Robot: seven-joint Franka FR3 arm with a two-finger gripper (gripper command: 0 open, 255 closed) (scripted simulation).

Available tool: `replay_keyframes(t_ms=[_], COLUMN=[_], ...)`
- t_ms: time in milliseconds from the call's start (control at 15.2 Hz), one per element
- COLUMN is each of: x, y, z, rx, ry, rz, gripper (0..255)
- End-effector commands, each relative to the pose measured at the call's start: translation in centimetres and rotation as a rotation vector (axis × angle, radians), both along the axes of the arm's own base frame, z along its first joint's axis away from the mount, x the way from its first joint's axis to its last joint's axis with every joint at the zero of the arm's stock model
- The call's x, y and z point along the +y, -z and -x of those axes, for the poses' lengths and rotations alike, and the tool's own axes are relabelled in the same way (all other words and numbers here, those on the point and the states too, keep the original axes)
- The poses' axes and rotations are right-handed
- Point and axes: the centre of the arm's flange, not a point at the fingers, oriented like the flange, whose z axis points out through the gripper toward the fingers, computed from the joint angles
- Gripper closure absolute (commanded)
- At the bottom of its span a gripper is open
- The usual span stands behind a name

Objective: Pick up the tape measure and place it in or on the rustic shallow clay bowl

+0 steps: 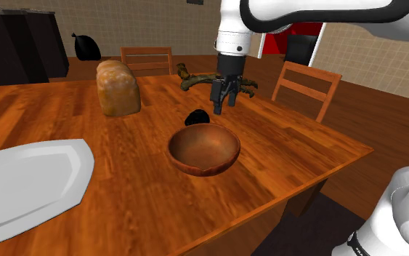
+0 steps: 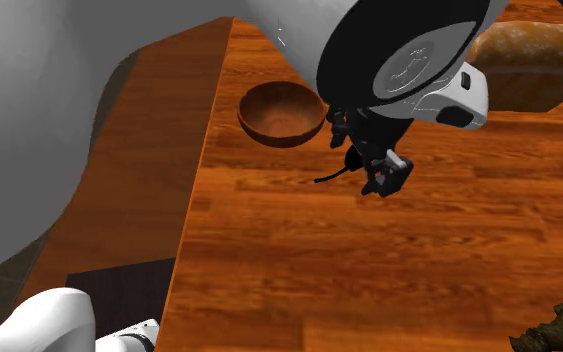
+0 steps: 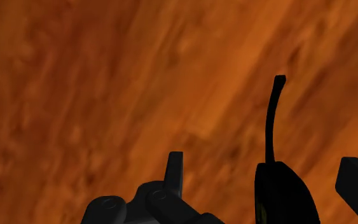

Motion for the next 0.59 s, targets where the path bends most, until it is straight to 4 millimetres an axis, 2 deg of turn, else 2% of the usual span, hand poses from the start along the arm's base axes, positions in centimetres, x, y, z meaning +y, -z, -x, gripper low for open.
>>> replay_keyframes(t_ms=[0, 198, 528], x=[2.3, 5.5, 5.6], y=[0.0, 0.2, 2.9], z=[-1.6, -3.5, -3.5], rx=[-0.002, -0.006, -0.006], ry=[-0.024, -0.056, -0.056], rz=[0.009, 0.021, 0.021], gripper=[0, 0, 0])
